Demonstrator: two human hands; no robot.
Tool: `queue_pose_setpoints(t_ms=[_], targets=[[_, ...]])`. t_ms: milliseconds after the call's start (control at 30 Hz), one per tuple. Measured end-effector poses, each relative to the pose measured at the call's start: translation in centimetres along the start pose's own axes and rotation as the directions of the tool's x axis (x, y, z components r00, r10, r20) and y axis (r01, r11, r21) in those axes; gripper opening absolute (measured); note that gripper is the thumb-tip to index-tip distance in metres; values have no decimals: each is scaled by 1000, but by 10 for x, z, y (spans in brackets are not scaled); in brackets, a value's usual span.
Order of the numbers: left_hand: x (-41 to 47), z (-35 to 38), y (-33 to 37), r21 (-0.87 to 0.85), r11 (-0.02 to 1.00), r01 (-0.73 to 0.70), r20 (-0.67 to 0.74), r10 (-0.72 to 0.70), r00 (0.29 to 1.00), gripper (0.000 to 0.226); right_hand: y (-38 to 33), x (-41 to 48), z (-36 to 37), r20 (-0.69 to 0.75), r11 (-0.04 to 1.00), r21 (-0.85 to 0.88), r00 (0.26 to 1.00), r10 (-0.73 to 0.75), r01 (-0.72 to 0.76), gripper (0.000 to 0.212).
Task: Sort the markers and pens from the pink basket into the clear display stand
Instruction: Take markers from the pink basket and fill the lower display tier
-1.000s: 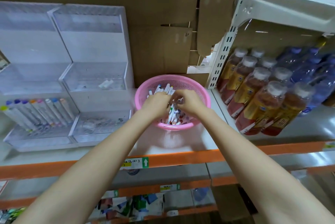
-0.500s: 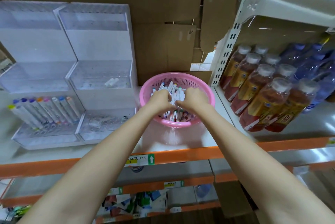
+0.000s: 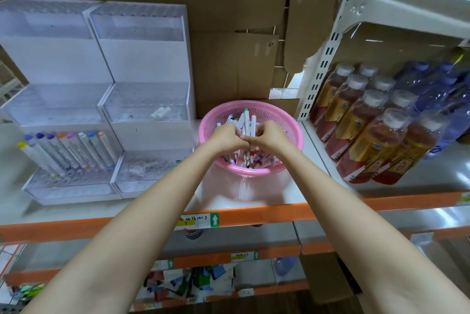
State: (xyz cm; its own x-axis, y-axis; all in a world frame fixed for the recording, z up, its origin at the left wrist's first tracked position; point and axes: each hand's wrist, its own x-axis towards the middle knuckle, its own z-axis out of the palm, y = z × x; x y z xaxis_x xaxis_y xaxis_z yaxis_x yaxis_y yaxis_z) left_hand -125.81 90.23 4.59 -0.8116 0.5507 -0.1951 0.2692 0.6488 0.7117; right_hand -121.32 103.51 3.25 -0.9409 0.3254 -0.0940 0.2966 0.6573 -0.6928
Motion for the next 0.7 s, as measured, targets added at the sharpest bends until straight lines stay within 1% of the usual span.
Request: queue_pose_setpoints(t_ms=[67, 100, 133, 233, 267, 333, 400, 467, 533, 600, 700], targets=[[-3, -2, 3, -86, 996, -15, -38, 12, 999, 17, -2, -1, 0, -32, 1000, 12, 999, -23, 24, 34], [-4, -3, 3, -105, 994, -32, -64, 25, 998, 17, -3, -2, 0, -46, 1000, 22, 999, -19, 20, 36], [-5, -4, 2, -107, 993, -45, -93, 35, 995, 23, -3, -1, 0, -66, 999, 38, 998, -15, 17, 38], [-9, -7, -1, -142, 986, -85, -178, 60, 982, 58, -4, 1, -3, -109, 998, 50, 994, -18, 24, 38], [-12, -8, -2, -153, 981, -117, -206, 84, 975, 67, -5, 1, -2, -133, 996, 62, 990, -49, 58, 32], [-19, -13, -1, -113, 973, -202, -256, 168, 952, 74, -9, -2, -4, -172, 975, 174, 979, -110, 140, 7], [-25, -19, -2, -87, 953, -291, -287, 255, 923, 73, -18, -9, -5, -205, 938, 277, 966, -156, 210, 30], [-31, -26, -2, -92, 926, -367, -321, 321, 891, 70, -29, -15, -5, -236, 913, 283, 944, -230, 293, 42], [-38, -34, -3, -88, 900, -426, -353, 372, 858, 71, -37, -18, -3, -269, 896, 243, 913, -307, 373, 49], [-47, -42, -5, -36, 883, -467, -381, 420, 824, 73, -47, -24, 1, -298, 876, 209, 881, -366, 435, 52], [-61, -56, -13, -2, 866, -501, -413, 455, 789, 74, -63, -33, 9, -318, 856, 186, 853, -413, 483, 54]])
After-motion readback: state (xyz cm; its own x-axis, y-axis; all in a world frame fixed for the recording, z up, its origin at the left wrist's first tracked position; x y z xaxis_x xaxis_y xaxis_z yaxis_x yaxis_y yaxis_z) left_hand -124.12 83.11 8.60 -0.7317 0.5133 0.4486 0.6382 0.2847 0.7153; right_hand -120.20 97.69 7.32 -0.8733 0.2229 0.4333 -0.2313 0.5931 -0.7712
